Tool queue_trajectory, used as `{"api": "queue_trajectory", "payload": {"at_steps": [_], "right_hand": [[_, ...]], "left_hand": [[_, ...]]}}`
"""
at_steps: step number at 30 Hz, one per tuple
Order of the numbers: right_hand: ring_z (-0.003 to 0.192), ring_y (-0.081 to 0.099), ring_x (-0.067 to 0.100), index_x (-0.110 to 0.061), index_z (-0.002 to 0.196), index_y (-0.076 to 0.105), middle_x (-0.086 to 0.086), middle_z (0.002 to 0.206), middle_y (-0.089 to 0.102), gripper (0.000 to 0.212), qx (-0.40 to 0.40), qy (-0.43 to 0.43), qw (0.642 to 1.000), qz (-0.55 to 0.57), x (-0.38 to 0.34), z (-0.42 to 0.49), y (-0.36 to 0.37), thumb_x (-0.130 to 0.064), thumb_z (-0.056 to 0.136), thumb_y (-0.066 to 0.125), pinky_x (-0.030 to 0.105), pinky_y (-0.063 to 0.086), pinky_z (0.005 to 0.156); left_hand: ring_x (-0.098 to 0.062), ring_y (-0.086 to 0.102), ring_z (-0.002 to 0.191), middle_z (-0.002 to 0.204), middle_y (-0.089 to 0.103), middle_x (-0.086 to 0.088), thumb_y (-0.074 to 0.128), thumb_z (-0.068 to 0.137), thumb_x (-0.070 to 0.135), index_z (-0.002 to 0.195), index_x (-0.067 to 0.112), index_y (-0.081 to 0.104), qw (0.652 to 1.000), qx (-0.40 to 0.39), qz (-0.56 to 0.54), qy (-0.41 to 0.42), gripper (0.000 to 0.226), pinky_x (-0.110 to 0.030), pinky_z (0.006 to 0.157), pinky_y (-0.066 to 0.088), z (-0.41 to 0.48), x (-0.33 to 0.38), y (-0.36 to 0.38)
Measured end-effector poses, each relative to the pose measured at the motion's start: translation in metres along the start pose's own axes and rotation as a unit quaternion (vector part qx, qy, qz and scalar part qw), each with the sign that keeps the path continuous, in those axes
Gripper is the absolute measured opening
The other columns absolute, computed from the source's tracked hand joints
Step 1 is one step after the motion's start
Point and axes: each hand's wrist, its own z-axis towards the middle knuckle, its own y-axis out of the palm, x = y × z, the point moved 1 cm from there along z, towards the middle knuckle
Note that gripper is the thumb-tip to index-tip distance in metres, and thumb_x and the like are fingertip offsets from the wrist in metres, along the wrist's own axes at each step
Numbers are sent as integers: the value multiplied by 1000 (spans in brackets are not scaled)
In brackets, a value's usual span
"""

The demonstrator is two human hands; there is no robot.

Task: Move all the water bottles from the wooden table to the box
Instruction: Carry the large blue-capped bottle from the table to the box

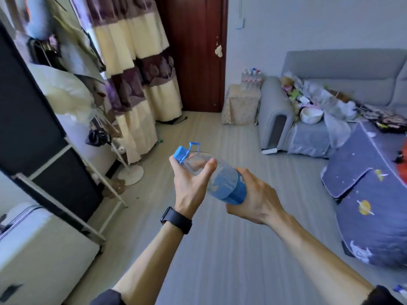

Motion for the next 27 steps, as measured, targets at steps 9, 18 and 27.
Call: {"api": "queue_trajectory", "payload": {"at_steps": [9, 18, 27], "right_hand": [[88, 61, 9, -48, 124, 37, -25, 108, 58, 81, 60, 66, 996, -9, 75, 166, -32, -55, 50, 69, 24, 38, 62], [88, 62, 13, -47, 124, 37, -20, 102, 60, 80, 89, 36, 995, 6, 166, 365, -77, -52, 51, 71, 28, 46, 61], [89, 63, 13, -45, 127, 38, -19, 104, 63, 86, 131, -5, 991, 16, 206, 588, -122, -56, 48, 70, 31, 51, 65]], "left_hand": [[-7, 70, 101, 123, 62, 2, 81, 69, 46, 115, 31, 41, 996, -85, -1, 25, 63, -35, 82, 59, 180, -21, 113], [-5, 69, 100, 106, 68, 17, 82, 71, 48, 109, 33, 43, 993, -74, 46, 85, 56, -44, 90, 58, 369, -26, 238], [-7, 69, 99, 103, 68, 16, 82, 72, 47, 112, 28, 43, 984, -55, 45, 163, 59, -43, 89, 59, 571, 3, 319]]}}
